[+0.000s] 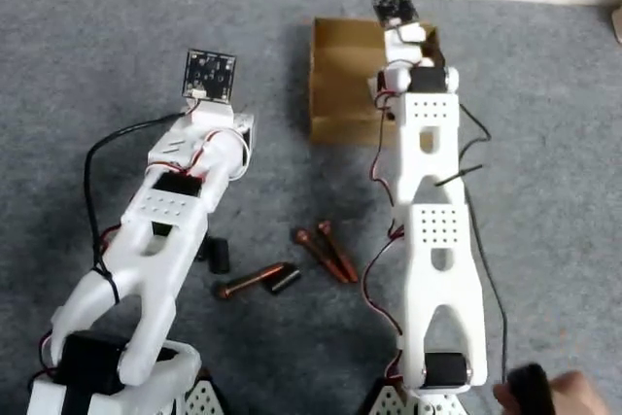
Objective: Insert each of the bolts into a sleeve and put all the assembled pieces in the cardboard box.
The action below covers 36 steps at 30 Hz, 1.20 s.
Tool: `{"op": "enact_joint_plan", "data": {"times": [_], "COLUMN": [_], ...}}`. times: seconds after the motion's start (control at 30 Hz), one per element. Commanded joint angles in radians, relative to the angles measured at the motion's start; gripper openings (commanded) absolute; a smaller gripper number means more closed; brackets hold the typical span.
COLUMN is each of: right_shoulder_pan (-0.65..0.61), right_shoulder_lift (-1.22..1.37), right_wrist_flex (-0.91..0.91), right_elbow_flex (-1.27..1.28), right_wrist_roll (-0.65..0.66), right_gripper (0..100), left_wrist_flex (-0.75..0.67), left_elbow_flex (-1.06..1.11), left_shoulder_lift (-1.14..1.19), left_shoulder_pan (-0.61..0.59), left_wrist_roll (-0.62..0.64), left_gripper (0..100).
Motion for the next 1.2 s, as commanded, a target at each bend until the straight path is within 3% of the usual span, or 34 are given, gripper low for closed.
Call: {"op": "enact_joint_plan", "data": {"times": [0.0, 0.27, 0.4, 0.5, 0.6, 0.7, 0.93, 1.03, 1.17], "right_shoulder_pan": [0.008, -0.031, -0.041, -0.016, -0.013, -0.018, -0.019, -0.019, -0.018], "right_shoulder_lift": [-0.188, -0.483, -0.665, -0.843, -1.043, -1.282, -1.894, -2.144, -2.477], "right_wrist_flex": [0.094, 0.331, 0.381, 0.381, 0.383, 0.383, 0.375, 0.364, 0.248], "right_elbow_flex": [-0.116, -0.116, -0.116, -0.107, -0.033, 0.186, 0.944, 1.218, 1.563], "right_wrist_roll": [0.000, 0.000, -0.057, -0.138, -0.193, -0.201, -0.233, -0.292, -0.293], "right_gripper": [37.5, 37.5, 37.5, 37.5, 37.5, 37.5, 37.5, 37.5, 37.5], "left_wrist_flex": [-0.021, -0.020, 0.020, 0.121, 0.344, 0.539, 0.845, 0.962, 0.971], "left_elbow_flex": [-0.053, -0.051, -0.005, 0.050, 0.097, 0.185, 0.444, 0.492, 0.619], "left_shoulder_lift": [-0.010, -0.024, -0.165, -0.372, -0.656, -0.946, -1.570, -1.514, -1.446], "left_shoulder_pan": [-0.004, -0.008, -0.007, -0.012, -0.008, 0.001, 0.002, 0.004, 0.042], "left_wrist_roll": [0.000, 0.000, -0.002, -0.002, -0.002, -0.031, -0.209, -0.241, -0.241], "left_gripper": [13, 13, 13, 13, 13, 13, 13, 13, 13]}}
